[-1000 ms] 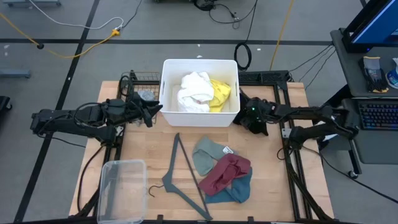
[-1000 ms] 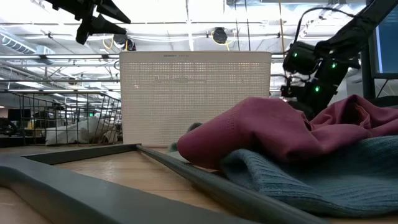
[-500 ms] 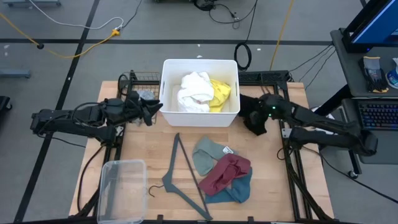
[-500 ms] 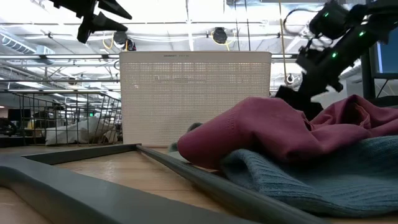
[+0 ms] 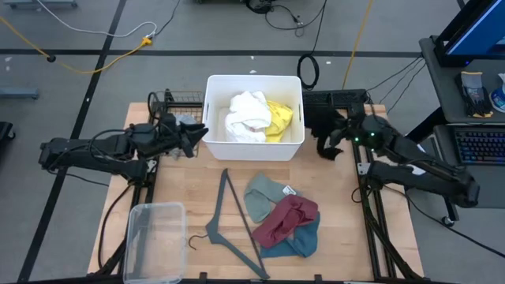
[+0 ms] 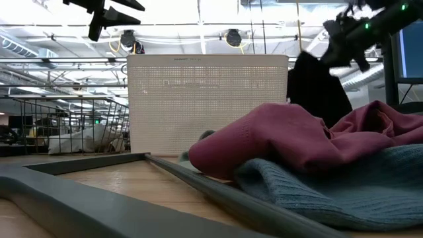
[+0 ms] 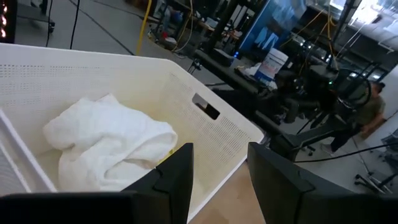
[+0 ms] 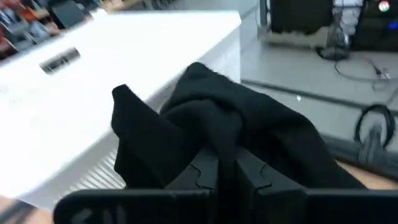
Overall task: Pick & Place Cloths
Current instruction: Put the black pants into the gold wire basket
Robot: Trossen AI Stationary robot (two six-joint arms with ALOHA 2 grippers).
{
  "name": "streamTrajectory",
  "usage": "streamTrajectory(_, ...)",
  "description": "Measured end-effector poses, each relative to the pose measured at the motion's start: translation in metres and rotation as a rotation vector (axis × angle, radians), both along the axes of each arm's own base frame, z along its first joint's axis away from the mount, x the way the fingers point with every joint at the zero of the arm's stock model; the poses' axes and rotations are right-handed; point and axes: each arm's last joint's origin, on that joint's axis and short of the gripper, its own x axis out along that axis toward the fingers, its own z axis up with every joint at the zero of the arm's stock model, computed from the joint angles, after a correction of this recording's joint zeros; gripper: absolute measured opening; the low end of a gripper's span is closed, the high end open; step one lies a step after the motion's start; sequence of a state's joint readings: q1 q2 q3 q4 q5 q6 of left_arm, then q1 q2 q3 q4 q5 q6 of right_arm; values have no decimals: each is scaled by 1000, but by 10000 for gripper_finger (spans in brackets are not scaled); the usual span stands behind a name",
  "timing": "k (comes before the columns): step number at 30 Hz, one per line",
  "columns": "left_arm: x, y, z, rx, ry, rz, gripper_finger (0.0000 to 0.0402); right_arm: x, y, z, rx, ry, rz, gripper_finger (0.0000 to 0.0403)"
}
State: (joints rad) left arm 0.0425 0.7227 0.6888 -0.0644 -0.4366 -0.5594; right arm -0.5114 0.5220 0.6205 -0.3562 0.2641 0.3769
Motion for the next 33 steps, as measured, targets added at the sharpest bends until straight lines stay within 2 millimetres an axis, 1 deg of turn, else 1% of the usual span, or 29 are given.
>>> streamTrajectory(4, 3, 0, -1, -1, -2, 0, 152, -4, 4, 28, -52, -35, 19, 5)
streamTrajectory(7, 6, 0, -2, -2, 8, 0, 152, -9, 6, 43, -70, -29, 26, 5)
streamTrajectory(13, 8, 0, -4, -3, 22, -1, 152, -20, 13, 64, -54, -9, 30, 5)
streamTrajectory(15, 9, 0, -4, -3, 22, -1, 152, -23, 15, 67, -18, -9, 59, 5)
streamTrajectory(19, 9, 0, -5, -4, 28, -1, 152, -29, 22, 67, 115, 14, 142, 5)
streamTrajectory(27, 10, 0, -5, -4, 27, -1, 152, -37, 35, 44, 455, 153, 274, 4)
streamTrajectory(30, 9, 0, -5, -4, 27, -1, 152, -40, 39, 38, 547, 202, 332, 5)
streamTrajectory(33, 9, 0, -5, -1, 28, -1, 152, -42, 40, 33, 597, 241, 329, 8)
